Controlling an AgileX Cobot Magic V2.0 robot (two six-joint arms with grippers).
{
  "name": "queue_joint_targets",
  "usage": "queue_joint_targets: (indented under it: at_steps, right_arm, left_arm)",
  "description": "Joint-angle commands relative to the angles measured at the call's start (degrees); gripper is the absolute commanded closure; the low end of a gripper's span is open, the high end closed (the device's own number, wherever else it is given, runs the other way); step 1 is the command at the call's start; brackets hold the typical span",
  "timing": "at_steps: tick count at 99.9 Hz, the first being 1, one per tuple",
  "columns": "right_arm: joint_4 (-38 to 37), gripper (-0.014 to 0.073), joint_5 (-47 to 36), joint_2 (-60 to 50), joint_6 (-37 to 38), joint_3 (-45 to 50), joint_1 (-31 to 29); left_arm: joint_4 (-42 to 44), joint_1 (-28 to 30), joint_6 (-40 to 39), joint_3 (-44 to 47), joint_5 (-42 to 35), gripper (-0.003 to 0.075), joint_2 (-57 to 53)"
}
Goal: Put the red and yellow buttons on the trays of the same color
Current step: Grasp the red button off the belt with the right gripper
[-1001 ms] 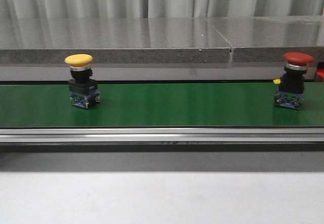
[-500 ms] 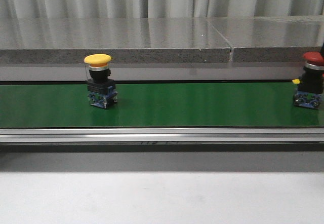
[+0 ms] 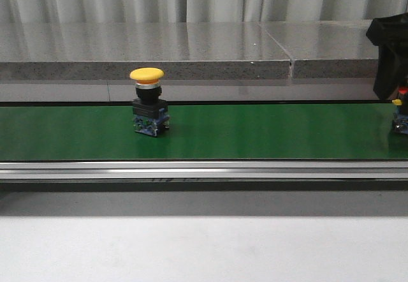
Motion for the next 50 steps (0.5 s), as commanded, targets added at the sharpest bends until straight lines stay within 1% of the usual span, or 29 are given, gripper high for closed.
queue_joint_targets:
  at_steps: [1,8,13,30,44,50]
  right_arm:
    - [-0.51,0.0352,-1.05,-1.66,0.02,-1.97,-0.22]
    - [-0.51,0.0512,0.41,-1.66,0.02,-2.63,-0.42]
    - [-0.51,0.0564,1.63,-1.72,0.02,-3.45,-0.59]
    - [-0.88,0.0566,5.13,-1.99,0.02,-9.34,-3.10]
    - [-0.88,0.0566,5.91,-1.87,0.02,-14.82,-8.17]
    - [-0.88,0.0566,5.14,-1.80,0.02,-16.28,-11.28]
  left_arm:
    - [-0.50,-0.49,-0.01,-1.46,-4.39,0.0739,0.30]
    - [-0.50,-0.49,-0.01,-1.46,-4.39,0.0739,0.30]
    - [-0.50,-0.49,-0.01,-1.46,-4.39,0.0739,0.30]
    - [-0.50,-0.49,-0.01,-1.46,-4.39,0.0739,0.30]
    - [-0.50,-0.49,-0.01,-1.46,-4.39,0.0739,0.30]
    - [-0.50,-0.49,-0.01,-1.46,-4.39,0.0739,0.30]
